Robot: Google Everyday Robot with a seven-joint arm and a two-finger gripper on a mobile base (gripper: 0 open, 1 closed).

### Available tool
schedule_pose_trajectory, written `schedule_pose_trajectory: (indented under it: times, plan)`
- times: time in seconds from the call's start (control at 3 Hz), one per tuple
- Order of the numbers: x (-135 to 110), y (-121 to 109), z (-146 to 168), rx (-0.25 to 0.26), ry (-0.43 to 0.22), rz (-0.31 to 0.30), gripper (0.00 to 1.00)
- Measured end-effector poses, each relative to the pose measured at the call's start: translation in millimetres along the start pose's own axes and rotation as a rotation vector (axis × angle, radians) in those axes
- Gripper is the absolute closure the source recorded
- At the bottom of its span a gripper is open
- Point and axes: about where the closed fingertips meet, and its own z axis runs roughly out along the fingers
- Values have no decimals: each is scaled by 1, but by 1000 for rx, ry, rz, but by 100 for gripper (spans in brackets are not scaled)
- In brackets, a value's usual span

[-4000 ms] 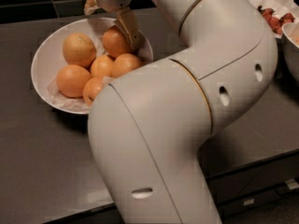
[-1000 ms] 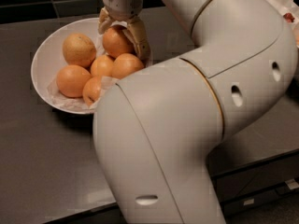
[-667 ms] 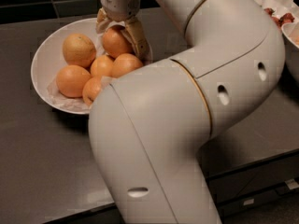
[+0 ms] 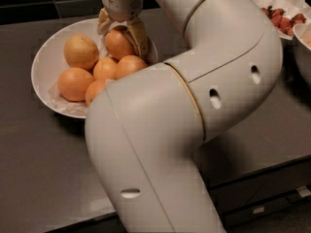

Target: Pick orange from white bowl

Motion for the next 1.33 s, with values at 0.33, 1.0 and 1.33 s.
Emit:
schedule_pose_trajectory:
  times: [0.33,1.0,1.33]
  plan:
    - [0,-1,0,-1,1,0,24]
    - [0,-2,-1,2,4,1,34]
    - [0,-2,-1,2,4,1,53]
